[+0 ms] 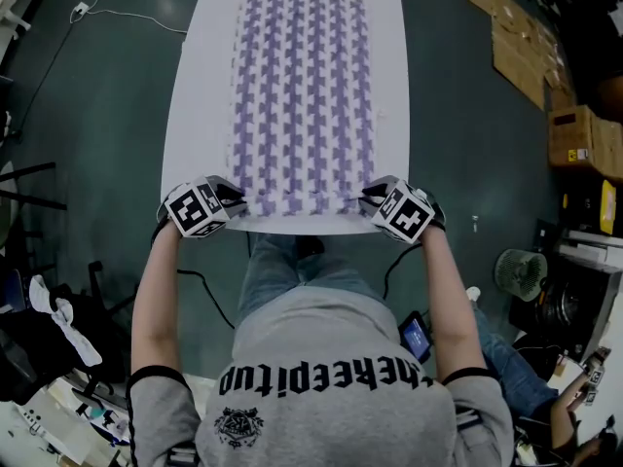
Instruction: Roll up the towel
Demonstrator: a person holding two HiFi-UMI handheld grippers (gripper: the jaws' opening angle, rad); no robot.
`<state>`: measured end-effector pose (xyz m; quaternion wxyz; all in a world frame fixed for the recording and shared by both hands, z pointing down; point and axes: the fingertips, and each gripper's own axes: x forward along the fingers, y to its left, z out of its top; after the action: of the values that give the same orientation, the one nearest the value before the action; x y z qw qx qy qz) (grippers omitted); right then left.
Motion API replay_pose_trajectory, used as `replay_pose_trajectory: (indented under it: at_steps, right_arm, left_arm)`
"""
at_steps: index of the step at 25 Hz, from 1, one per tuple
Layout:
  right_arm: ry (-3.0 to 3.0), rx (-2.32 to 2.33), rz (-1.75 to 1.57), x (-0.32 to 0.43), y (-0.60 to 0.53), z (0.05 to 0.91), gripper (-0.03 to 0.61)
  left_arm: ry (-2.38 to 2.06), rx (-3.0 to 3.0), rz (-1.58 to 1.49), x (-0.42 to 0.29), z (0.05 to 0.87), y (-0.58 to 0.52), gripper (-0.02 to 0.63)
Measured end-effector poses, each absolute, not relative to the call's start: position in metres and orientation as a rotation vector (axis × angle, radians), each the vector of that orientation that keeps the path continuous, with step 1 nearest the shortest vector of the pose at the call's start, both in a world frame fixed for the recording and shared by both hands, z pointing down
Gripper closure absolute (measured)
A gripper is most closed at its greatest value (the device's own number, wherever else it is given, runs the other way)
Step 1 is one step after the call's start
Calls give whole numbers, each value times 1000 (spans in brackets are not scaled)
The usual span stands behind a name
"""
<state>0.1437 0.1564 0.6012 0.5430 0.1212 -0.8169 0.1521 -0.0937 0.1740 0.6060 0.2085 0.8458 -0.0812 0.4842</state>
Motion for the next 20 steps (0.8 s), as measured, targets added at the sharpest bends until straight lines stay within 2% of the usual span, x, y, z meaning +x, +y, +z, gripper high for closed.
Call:
replay_pose_trajectory:
  at_steps: [5, 11, 15, 20]
  right_arm:
    - [-1899, 335, 221, 141, 148, 601, 525]
    - [-1859, 357, 138, 138, 152, 604, 543]
    - [-1896, 381, 173, 138, 147, 606, 543]
    - [-2005, 494, 201, 144, 141, 568, 540]
  left_arm:
    - [-286, 2452, 1435, -96, 600, 161, 548]
    - [-399, 2703, 1461, -92, 547, 174, 546]
    - [-235, 2649, 1638, -89, 582, 201, 494]
    - [-269, 2561, 1665, -92, 611, 196, 486]
